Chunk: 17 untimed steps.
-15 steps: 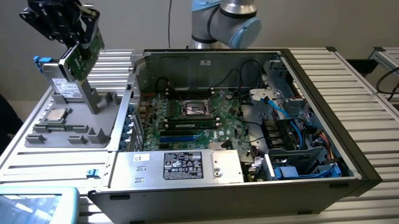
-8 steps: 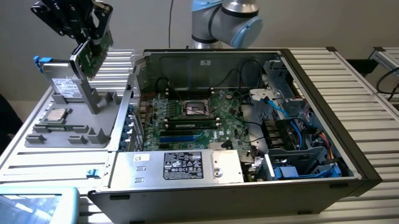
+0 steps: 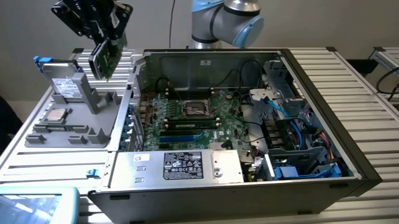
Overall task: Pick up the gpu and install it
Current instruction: 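Pick up the gpu and move the gpu toward the slot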
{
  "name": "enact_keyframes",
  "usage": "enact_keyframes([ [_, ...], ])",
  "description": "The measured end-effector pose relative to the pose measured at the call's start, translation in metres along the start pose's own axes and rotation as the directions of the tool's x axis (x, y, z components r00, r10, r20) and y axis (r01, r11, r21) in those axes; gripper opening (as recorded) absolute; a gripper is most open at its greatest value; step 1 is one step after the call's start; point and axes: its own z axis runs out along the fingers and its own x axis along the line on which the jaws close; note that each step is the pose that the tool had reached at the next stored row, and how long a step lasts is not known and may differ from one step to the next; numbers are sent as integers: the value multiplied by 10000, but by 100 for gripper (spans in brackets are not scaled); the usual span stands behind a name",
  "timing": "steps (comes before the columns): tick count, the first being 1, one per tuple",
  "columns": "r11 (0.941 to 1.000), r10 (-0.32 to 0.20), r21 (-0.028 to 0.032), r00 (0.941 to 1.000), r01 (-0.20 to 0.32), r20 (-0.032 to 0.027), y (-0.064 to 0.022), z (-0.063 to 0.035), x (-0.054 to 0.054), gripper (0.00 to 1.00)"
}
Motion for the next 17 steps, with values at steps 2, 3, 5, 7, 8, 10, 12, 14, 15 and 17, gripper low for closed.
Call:
enact_keyframes([
  [2,10000,2,3,10000,-2,-20,-1,-2,-92,29],
  [3,10000,3,4,10000,-3,-30,-1,-3,-139,29],
  [5,10000,4,6,10000,-4,-42,4,-5,-229,29],
  [7,10000,5,9,10000,-5,-49,12,-7,-321,29],
  [8,10000,6,10,10000,-6,-53,16,-7,-368,29],
  [10,10000,7,17,10000,-6,-58,25,-9,-458,29],
  [12,10000,7,25,10000,-7,-63,33,-10,-548,29],
  [14,10000,8,34,10000,-8,-67,42,-11,-637,29],
  [15,10000,9,38,10000,-9,-70,46,-12,-682,29],
  [17,10000,9,42,10000,-8,-76,55,-12,-773,29],
])
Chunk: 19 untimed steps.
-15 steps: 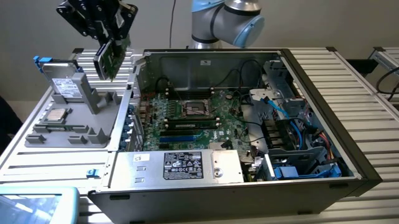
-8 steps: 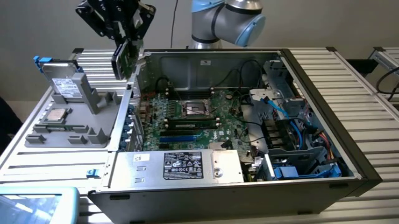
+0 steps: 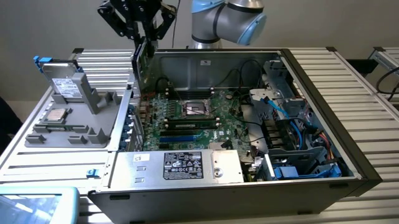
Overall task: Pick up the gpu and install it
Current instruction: 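Pick up the gpu and move the gpu toward the slot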
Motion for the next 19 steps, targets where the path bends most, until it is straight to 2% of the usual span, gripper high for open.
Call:
enact_keyframes([
  [19,10000,1,0,10000,-1,-1,87,62,-861,29],
])
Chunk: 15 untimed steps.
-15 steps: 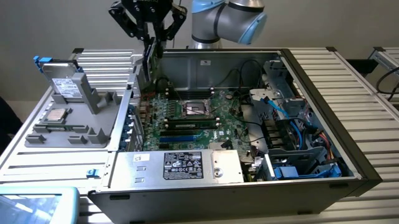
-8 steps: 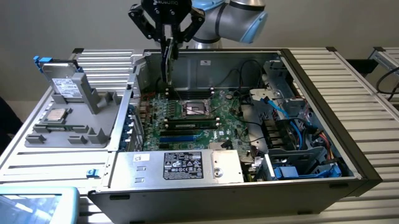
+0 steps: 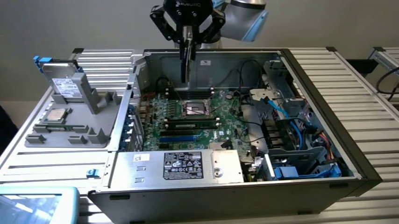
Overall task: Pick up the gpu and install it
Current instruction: 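Pick up the gpu and move the gpu toward the slot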
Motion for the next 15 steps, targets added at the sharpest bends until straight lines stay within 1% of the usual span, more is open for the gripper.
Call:
enact_keyframes([
  [14,10000,-2,-1,10000,2,1,68,18,-631,29],
  [15,10000,-5,0,10000,5,-1,71,19,-656,29],
])
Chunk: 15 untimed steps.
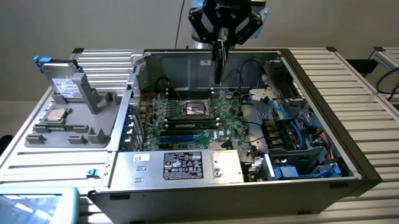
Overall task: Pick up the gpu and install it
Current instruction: 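Pick up the gpu and move the gpu toward the slot, then insert the gpu into the slot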
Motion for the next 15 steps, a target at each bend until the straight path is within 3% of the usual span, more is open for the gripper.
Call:
enact_keyframes([
  [11,10000,-9,1,10000,9,0,2,1,-13,29],
  [15,9985,-550,16,9985,550,-58,2,1,-13,29],
])
